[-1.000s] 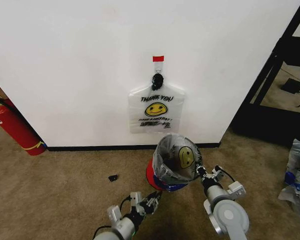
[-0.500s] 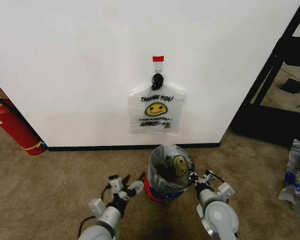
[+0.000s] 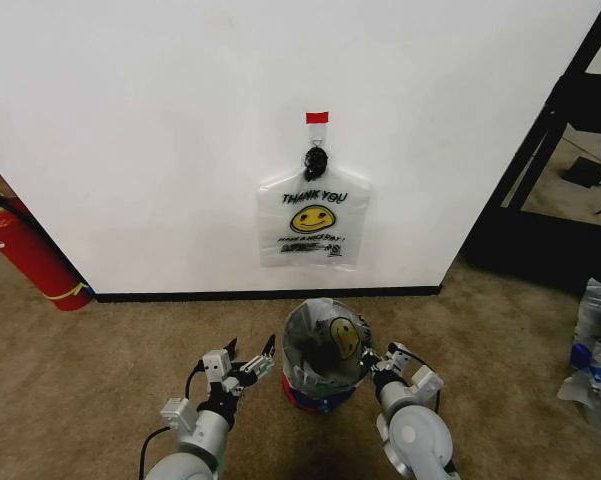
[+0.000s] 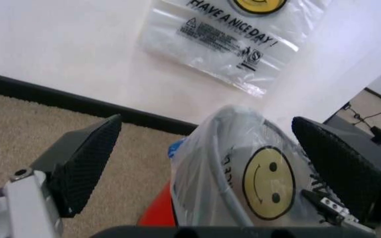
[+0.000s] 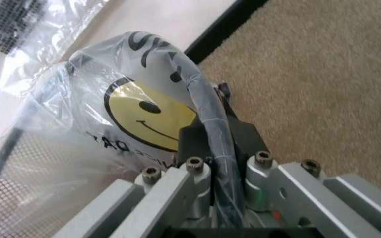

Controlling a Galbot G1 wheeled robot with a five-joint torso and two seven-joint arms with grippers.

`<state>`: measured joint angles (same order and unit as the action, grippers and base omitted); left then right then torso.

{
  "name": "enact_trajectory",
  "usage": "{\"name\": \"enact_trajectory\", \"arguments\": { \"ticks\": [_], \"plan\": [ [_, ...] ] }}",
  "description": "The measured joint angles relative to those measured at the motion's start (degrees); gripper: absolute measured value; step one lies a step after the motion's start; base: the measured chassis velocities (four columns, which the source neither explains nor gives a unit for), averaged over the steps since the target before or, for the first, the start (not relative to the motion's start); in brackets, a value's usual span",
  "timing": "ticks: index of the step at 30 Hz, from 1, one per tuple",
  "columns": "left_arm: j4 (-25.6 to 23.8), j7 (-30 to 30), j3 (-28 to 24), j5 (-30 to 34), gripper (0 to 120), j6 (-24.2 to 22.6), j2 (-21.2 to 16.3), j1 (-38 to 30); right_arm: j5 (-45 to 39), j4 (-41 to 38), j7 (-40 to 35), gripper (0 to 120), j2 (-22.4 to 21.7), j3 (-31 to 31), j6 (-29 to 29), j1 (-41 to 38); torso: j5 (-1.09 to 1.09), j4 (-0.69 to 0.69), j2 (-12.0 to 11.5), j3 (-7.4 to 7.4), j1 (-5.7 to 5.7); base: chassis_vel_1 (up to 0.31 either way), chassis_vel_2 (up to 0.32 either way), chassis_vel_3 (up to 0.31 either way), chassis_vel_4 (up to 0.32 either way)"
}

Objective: Pick up the garbage bag from the wall and place it over the trash bin.

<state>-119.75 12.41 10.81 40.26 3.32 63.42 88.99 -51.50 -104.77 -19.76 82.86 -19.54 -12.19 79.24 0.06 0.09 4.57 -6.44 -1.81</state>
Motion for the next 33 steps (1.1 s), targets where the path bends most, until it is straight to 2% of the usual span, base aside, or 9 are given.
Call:
{"name": "enact_trajectory", "arguments": {
  "ticks": [8, 11, 13, 17, 18, 22, 28, 30, 33],
  "plan": [
    [0.22, -0.44, -0.74, 0.24, 100, 0.13, 0.13, -0.25, 1.23, 2.45, 2.46, 0, 0.10, -0.07, 0.88, -0.93, 0.01, 0.01, 0.00, 0.01, 0.00, 0.000, 0.000, 0.000, 0.000],
    [0.17, -0.47, -0.90, 0.25, 100, 0.13, 0.16, -0.16, 1.16, 2.51, 3.14, 6, 0.15, -0.12, 0.89, -0.83, 0.01, 0.00, 0.00, 0.01, 0.00, 0.000, 0.000, 0.000, 0.000],
    [0.11, -0.44, -0.93, 0.25, 100, 0.13, 0.19, -0.13, 0.99, 2.40, 3.26, 18, 0.22, -0.15, 0.84, -0.63, -0.03, -0.01, 0.00, 0.00, 0.00, 0.000, 0.000, 0.000, 0.000],
    [-0.14, -0.10, -0.95, 0.25, 100, 0.06, 0.13, -0.09, 0.75, 1.69, 3.19, 27, 0.15, -0.35, 0.68, -0.27, -0.02, -0.01, 0.00, -0.01, 0.00, 0.000, 0.000, 0.000, 0.000],
    [-0.59, 0.12, -0.95, 0.24, 100, -0.19, -0.03, -0.08, 0.41, 0.21, 2.82, 36, -0.16, -0.67, 0.54, 0.17, 0.00, -0.01, 0.00, 0.00, 0.00, 0.000, 0.000, 0.000, 0.000],
    [-0.99, 0.36, -0.96, 0.19, 100, -0.45, -0.10, -0.12, 0.17, -1.69, 2.33, 45, -0.79, -1.17, 0.43, 0.80, -0.01, 0.00, 0.00, 0.00, 0.00, 0.000, 0.000, 0.000, 0.000],
    [-1.86, 0.56, -1.52, -0.92, 100, -0.91, 0.12, 0.28, -2.38, -7.58, 2.23, 72, -3.08, -2.30, -0.95, 3.83, 0.00, 0.00, 0.00, 0.00, 0.00, 0.000, 0.000, 0.000, 0.000],
    [-1.99, 0.57, -1.66, -1.13, 100, -0.95, 0.16, 0.34, -2.54, -8.16, 2.34, 75, -3.34, -2.46, -1.21, 4.28, 0.00, 0.00, 0.00, 0.00, 0.00, 0.000, 0.000, 0.000, 0.000],
    [-2.37, 0.57, -2.00, -1.71, 100, -1.01, 0.26, 0.65, -1.79, -8.45, 2.48, 87, -3.66, -2.73, -1.36, 4.73, 0.00, 0.00, 0.00, 0.00, 0.00, 0.000, 0.000, 0.000, 0.000]
  ]
}}
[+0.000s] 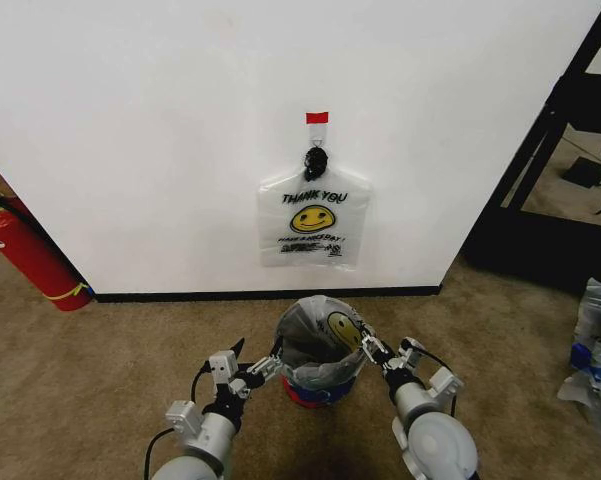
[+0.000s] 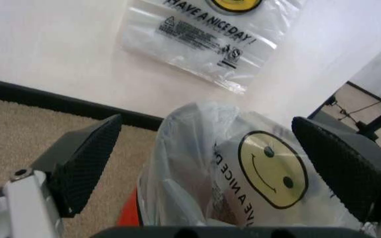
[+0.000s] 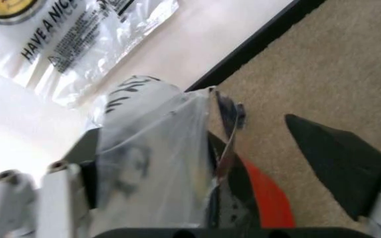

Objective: Pick up the garbage bag from the wall and place it over the trash bin.

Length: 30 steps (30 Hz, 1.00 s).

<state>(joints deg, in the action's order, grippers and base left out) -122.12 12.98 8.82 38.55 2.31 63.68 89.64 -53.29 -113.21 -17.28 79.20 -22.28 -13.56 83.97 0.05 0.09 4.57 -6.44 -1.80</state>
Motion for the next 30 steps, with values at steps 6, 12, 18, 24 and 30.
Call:
{"name": "enact_trajectory", "arguments": {
  "ticks": [6, 12, 18, 24, 30],
  "plan": [
    [-0.40, -0.13, -0.30, -1.66, 100, 0.12, 0.24, 1.64, 6.39, 3.40, 2.31, 100, 0.12, -0.11, 2.60, -0.11, 0.00, -0.01, 0.00, 0.00, 0.00, 0.000, 0.000, 0.000, 0.000],
    [-1.07, -0.21, 0.09, -2.51, 100, 0.28, 0.33, 2.89, 18.27, 10.13, 13.37, 100, -0.59, -0.43, 14.44, 0.26, 0.00, -0.01, 0.00, 0.00, 0.00, 0.000, 0.000, 0.000, 0.000],
    [-1.92, -0.20, 0.29, -3.03, 100, 0.17, 0.02, 3.46, 35.58, 21.69, 28.87, 100, -1.69, -3.14, 29.89, -1.32, 0.00, 0.00, 0.00, 0.00, 0.00, 0.000, 0.000, 0.000, 0.000],
    [-2.13, -0.25, 0.20, -3.58, 100, 0.04, 0.25, 3.88, 31.99, 24.28, 39.96, 100, -1.55, -3.98, 35.63, -1.95, 0.00, -0.01, 0.00, 0.00, 0.00, 0.000, 0.000, 0.000, 0.000],
    [-2.13, -0.32, 0.03, -3.91, 100, -0.01, 0.63, 3.92, 20.80, 23.25, 42.57, 100, -1.04, -3.60, 33.07, -2.37, 0.01, -0.01, 0.00, 0.00, 0.00, 0.000, 0.000, 0.000, 0.000]
  ]
}}
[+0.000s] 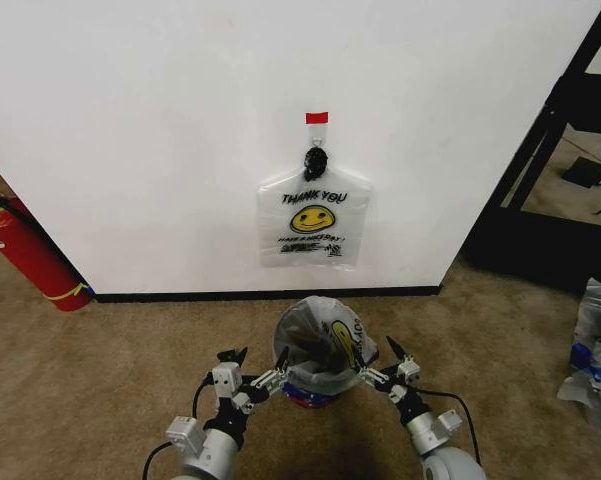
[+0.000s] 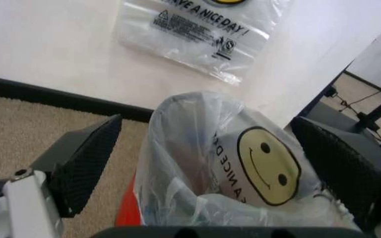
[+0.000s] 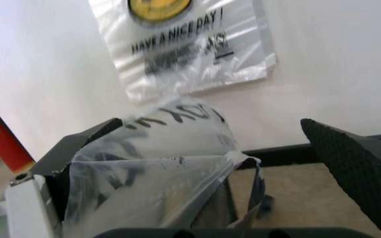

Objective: Pick up the garbage bag from the wall and place it over the trash bin.

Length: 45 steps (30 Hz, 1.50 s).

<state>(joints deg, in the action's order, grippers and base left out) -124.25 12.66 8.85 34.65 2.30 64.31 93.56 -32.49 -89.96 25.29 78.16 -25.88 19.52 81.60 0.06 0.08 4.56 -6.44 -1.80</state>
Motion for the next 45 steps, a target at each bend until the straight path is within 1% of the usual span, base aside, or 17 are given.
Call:
{"name": "enact_trajectory", "arguments": {
  "ticks": [2, 4, 9, 12, 14, 17, 20, 23, 24, 27, 29, 30, 33, 36, 38, 43, 45],
  "plan": [
    [0.08, 0.00, 0.03, -0.17, 100, -0.01, 0.26, 0.09, -6.53, -0.32, 2.68, 100, -0.03, -0.30, -1.14, -0.50, -0.01, 0.01, 0.00, 0.00, 0.00, 0.000, 0.000, 0.000, 0.000],
    [0.11, -0.01, 0.05, -0.21, 100, -0.01, 0.29, 0.12, -7.28, -0.31, 3.18, 100, -0.03, -0.40, -1.17, -0.60, -0.01, 0.01, 0.00, 0.00, 0.00, 0.000, 0.000, 0.000, 0.000],
    [0.22, -0.05, 0.32, -0.75, 100, -0.02, 0.33, 0.73, -17.61, 0.83, 10.41, 100, 0.40, -1.51, -0.94, -1.81, -0.01, 0.01, 0.00, 0.00, 0.00, 0.000, 0.000, 0.000, 0.000],
    [0.38, -0.11, 0.34, -0.95, 100, -0.01, 0.43, 0.78, -23.34, 0.82, 10.44, 100, 1.39, -1.53, -1.12, -2.38, -0.01, 0.00, 0.00, 0.00, 0.00, 0.000, 0.000, 0.000, 0.000],
    [0.41, -0.11, 0.33, -0.98, 100, -0.01, 0.45, 0.78, -24.16, 0.76, 10.16, 100, 1.54, -1.51, -1.23, -2.44, -0.01, 0.00, 0.00, 0.00, 0.00, 0.000, 0.000, 0.000, 0.000],
    [0.68, -0.21, 0.06, -1.41, 100, 0.14, 0.69, 0.71, -27.98, -1.06, 7.05, 100, 2.04, -1.29, -2.95, -2.18, -0.01, 0.00, 0.00, 0.00, 0.00, 0.000, 0.000, 0.000, 0.000],
    [0.87, -0.24, -0.02, -1.62, 100, 0.29, 0.77, 0.65, -26.07, -2.14, 4.49, 100, 1.86, -1.87, -4.13, -1.78, -0.02, 0.00, 0.00, 0.00, 0.00, 0.000, 0.000, 0.000, 0.000],
    [1.47, -0.24, -0.20, -1.82, 100, 0.69, 0.88, 0.36, -18.09, -3.26, -1.18, 100, 0.45, -2.84, -3.82, -0.40, -0.01, 0.00, 0.00, 0.00, 0.00, 0.000, 0.000, 0.000, 0.000],
    [1.47, -0.24, -0.20, -1.82, 100, 0.69, 0.88, 0.36, -18.09, -3.26, -1.18, 100, 0.45, -2.84, -3.82, -0.40, -0.01, 0.00, 0.00, 0.00, 0.00, 0.000, 0.000, 0.000, 0.000],
    [2.22, 0.13, -0.36, -2.65, 100, 1.73, 1.34, -0.84, -8.61, -7.62, -11.41, 100, -0.35, -4.47, -0.37, 3.65, -0.01, 0.00, 0.00, 0.00, 0.00, 0.000, 0.000, 0.000, 0.000],
    [2.23, 0.16, 0.38, -4.46, 100, 3.20, 1.68, -1.20, -2.40, -10.47, -16.17, 100, -0.01, -5.61, 2.71, 6.22, -0.01, 0.00, 0.00, 0.00, 0.00, 0.000, 0.000, 0.000, 0.000],
    [2.23, 0.16, 0.38, -4.46, 100, 3.20, 1.68, -1.20, -2.40, -10.47, -16.17, 100, -0.01, -5.61, 2.71, 6.22, -0.01, 0.00, 0.00, 0.00, 0.00, 0.000, 0.000, 0.000, 0.000],
    [1.97, 0.16, 2.93, -7.85, 100, 6.24, 2.27, -1.18, 8.50, -14.72, -22.31, 100, 0.74, -8.31, 7.95, 11.89, -0.02, 0.01, 0.00, 0.00, 0.00, 0.000, 0.000, 0.000, 0.000],
    [3.12, 0.29, 7.25, -15.31, 100, 12.49, 3.14, -0.96, 14.50, -19.63, -26.58, 100, 1.14, -11.05, 12.04, 19.06, 0.01, 0.03, 0.00, 0.00, 0.00, 0.000, 0.000, 0.000, 0.000],
    [3.43, 0.29, 8.40, -16.73, 100, 14.08, 3.29, -0.85, 15.18, -20.66, -27.22, 100, 1.24, -11.64, 12.86, 20.53, 0.02, 0.03, 0.00, 0.01, 0.00, 0.000, 0.000, 0.000, 0.000],
    [3.83, -0.67, 14.91, -21.56, 100, 21.37, 3.31, 2.18, 17.12, -26.96, -28.62, 100, 1.61, -13.86, 15.79, 26.88, 0.00, 0.01, 0.00, 0.01, 0.00, 0.000, 0.000, 0.000, 0.000],
    [3.80, -0.94, 15.69, -22.10, 100, 22.29, 3.20, 2.99, 17.04, -28.44, -28.71, 100, 1.64, -13.71, 15.61, 27.66, 0.00, 0.00, 0.00, 0.01, 0.00, 0.000, 0.000, 0.000, 0.000]
  ]
}}
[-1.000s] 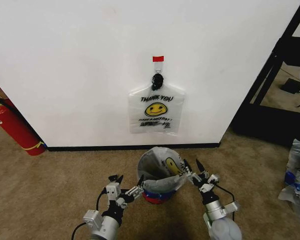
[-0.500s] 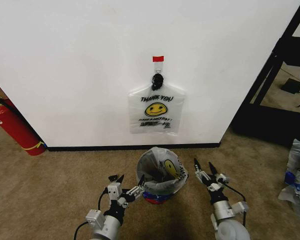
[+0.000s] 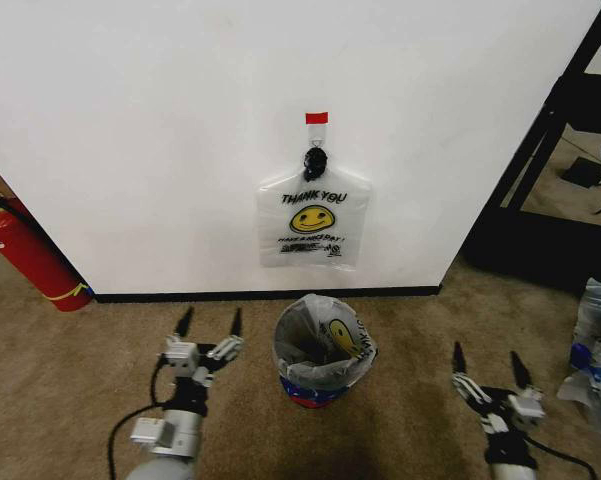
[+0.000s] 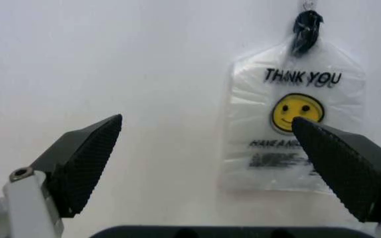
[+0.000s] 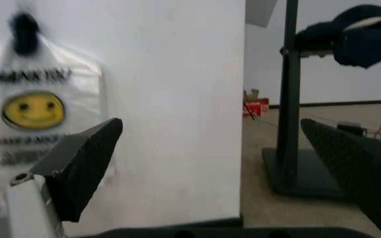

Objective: Pick up the garbage bag from the wall and place it over the trash bin.

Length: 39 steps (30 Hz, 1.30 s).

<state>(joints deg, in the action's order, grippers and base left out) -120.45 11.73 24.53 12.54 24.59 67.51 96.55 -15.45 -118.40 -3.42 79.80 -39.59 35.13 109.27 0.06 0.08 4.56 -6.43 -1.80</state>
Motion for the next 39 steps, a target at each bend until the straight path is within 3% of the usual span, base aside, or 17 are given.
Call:
{"name": "enact_trajectory", "arguments": {
  "ticks": [11, 39],
  "plan": [
    [-1.25, 0.06, 2.24, -2.81, 100, 2.97, 0.88, 3.75, 0.04, -7.49, 0.38, 100, 0.05, 2.95, -4.80, 1.29, 0.00, 0.00, 0.00, 0.00, 0.00, 0.000, 0.000, 0.000, 0.000],
    [-1.64, 0.63, 1.91, -2.85, 100, 2.26, 0.98, 3.79, 0.40, -7.22, 0.62, 100, -0.05, 2.95, -5.10, 1.18, -0.01, 0.01, -0.01, -0.01, -0.01, 0.000, 0.000, 0.000, 0.000]
  ]
}}
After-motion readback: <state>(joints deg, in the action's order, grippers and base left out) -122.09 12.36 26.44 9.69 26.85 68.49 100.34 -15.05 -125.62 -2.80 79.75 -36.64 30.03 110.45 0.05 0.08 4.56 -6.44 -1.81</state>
